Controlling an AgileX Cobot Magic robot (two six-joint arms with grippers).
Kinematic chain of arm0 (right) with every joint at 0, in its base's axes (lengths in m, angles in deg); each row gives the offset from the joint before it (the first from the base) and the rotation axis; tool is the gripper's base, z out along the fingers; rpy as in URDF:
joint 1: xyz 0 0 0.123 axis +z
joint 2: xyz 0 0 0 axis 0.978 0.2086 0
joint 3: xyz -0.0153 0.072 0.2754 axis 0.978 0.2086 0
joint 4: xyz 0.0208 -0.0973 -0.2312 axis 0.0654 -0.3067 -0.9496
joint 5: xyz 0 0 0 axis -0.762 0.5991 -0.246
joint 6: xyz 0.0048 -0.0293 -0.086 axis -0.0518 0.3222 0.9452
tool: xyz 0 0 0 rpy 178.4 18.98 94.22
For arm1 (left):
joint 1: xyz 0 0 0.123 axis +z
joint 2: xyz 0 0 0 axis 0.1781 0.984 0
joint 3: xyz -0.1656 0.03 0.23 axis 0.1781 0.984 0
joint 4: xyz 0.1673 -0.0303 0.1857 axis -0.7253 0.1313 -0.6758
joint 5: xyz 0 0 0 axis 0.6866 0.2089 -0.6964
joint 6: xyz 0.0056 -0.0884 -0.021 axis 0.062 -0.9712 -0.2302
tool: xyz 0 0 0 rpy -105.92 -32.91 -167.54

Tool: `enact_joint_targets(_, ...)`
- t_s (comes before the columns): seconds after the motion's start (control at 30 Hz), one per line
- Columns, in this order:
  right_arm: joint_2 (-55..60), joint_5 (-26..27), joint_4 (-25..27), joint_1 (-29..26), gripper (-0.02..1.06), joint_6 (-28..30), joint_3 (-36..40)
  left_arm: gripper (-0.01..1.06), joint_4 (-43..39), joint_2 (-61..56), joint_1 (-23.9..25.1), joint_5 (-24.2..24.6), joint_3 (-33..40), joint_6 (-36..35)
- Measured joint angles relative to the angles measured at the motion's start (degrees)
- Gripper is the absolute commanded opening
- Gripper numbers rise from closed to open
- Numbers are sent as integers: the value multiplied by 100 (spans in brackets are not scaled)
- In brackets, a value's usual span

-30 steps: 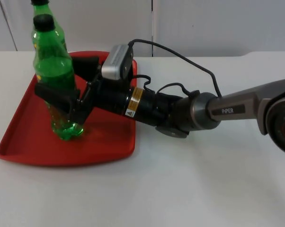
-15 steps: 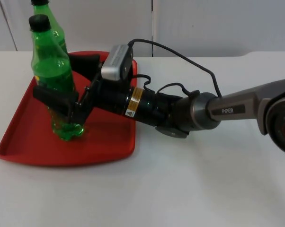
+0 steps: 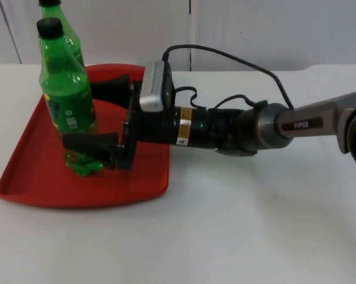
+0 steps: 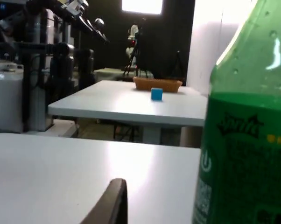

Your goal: Place the bottle upright on the tray.

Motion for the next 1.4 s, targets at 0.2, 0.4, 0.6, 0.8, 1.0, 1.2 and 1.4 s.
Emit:
enact_joint_targets(0.2, -219, 0, -849, -207, 105, -549, 0, 105, 0, 0, 0, 0, 0, 0)
enact_joint_targets(0.4, -625, 0, -2067, -416, 105, -1521, 0, 105, 0, 0, 0, 0, 0, 0)
enact_joint_targets(0.6, -1045, -426, -3466, -642, 105, -2832, 0, 105, 0, 0, 0, 0, 0, 0)
enact_joint_targets(0.8, -1476, -562, -3837, -913, 105, -4561, 0, 105, 0, 0, 0, 0, 0, 0)
enact_joint_targets(1.0, -1951, -623, -3860, -1086, 105, -5776, 0, 105, 0, 0, 0, 0, 0, 0)
enact_joint_targets(1.2, -2485, -1144, -3901, -1086, 105, -5987, 0, 105, 0, 0, 0, 0, 0, 0)
enact_joint_targets(1.4, -3331, -2785, -3920, -1086, 105, -5640, 0, 105, 0, 0, 0, 0, 0, 0)
